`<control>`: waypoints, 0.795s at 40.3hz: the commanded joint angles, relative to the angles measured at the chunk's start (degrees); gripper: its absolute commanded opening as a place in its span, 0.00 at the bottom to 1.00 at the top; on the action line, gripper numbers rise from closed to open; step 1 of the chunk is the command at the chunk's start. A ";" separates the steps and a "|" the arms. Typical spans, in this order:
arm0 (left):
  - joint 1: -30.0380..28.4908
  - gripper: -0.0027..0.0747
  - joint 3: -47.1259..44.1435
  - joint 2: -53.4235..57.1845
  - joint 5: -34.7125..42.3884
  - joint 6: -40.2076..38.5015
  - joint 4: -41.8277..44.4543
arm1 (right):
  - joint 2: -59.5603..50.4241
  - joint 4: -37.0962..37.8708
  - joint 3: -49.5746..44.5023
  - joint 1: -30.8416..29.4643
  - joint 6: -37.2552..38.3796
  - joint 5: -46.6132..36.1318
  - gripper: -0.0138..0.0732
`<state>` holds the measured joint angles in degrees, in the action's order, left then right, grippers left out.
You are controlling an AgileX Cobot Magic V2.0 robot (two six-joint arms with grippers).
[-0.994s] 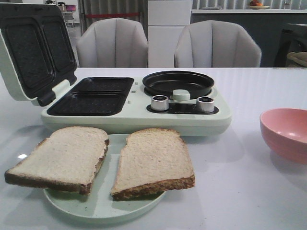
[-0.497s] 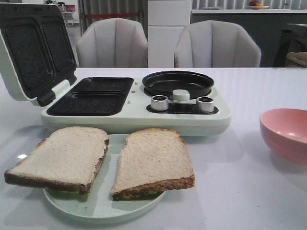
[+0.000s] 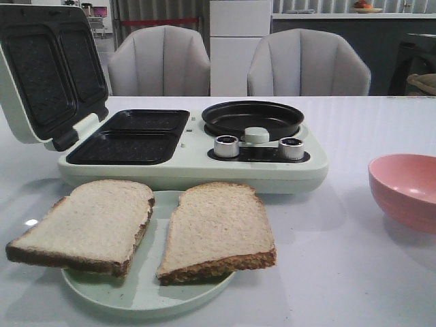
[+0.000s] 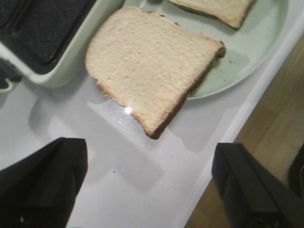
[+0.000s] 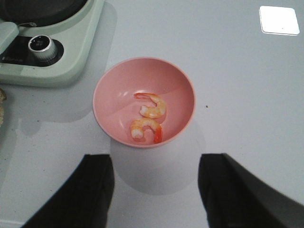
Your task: Make breakfast with bread and shrimp
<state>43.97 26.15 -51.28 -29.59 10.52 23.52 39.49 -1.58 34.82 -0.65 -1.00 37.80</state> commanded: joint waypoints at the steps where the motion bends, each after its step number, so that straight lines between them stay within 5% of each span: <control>1: 5.56 0.75 -0.15 -1.89 3.09 -8.78 13.22 | 0.26 -0.27 2.05 0.04 -0.10 -3.96 0.74; 8: 12.26 0.75 -2.06 -9.10 0.76 -23.76 34.84 | 0.26 -0.27 2.05 0.04 -0.10 -3.96 0.74; 18: 12.18 0.75 -2.08 -20.52 -1.47 -45.22 60.43 | 0.26 -0.27 2.05 0.04 -0.10 -3.96 0.74; 32: 12.18 0.75 0.63 -33.15 -8.03 -52.95 68.16 | 0.26 -0.27 2.05 0.04 -0.10 -3.96 0.74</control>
<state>56.06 24.46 -83.67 -33.29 -40.26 89.42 39.49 -1.58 34.82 -0.65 -1.00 37.80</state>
